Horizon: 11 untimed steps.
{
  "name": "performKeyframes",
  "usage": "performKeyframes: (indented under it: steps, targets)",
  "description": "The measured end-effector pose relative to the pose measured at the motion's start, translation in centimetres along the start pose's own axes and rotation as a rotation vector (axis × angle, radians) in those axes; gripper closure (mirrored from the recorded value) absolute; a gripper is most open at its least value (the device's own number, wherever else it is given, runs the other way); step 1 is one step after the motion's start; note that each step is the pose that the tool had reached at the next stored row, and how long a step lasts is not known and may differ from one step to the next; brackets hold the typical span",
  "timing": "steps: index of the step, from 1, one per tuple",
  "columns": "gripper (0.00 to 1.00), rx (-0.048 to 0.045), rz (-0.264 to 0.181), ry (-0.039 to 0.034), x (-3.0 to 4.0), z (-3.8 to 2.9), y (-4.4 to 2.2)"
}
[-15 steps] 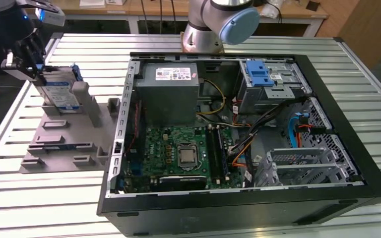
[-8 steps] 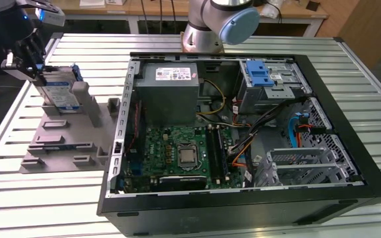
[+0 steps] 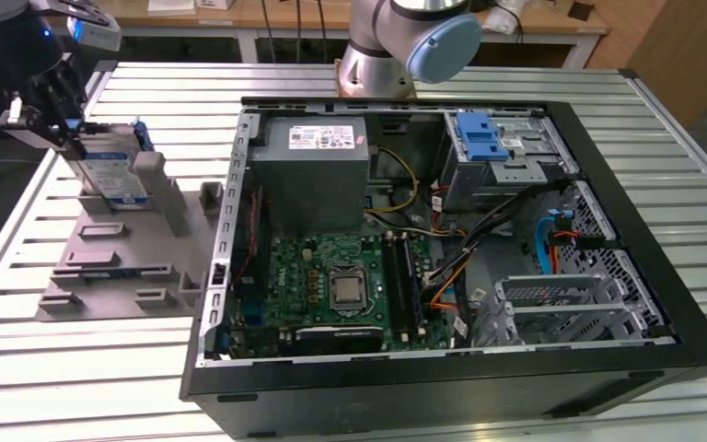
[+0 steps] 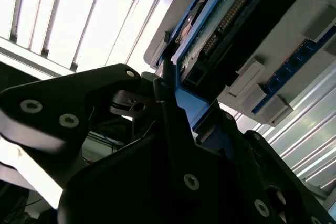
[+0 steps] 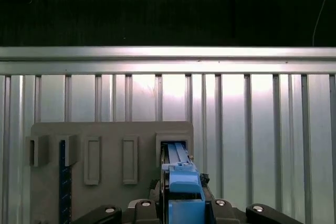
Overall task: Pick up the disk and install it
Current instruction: 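Pick up the disk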
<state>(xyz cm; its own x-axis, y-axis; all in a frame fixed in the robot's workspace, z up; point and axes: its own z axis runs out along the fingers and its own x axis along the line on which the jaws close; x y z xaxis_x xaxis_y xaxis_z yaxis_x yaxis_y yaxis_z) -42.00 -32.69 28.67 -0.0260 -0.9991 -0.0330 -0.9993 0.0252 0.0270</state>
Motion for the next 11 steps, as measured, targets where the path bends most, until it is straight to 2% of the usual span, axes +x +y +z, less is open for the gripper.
performKeyframes:
  steps: [7, 11]
  targets:
    - [0.63, 0.0005, 0.010, -0.0002, 0.31, -0.01, -0.01]
    - [0.63, 0.0003, 0.010, -0.0001, 0.82, -0.03, -0.02]
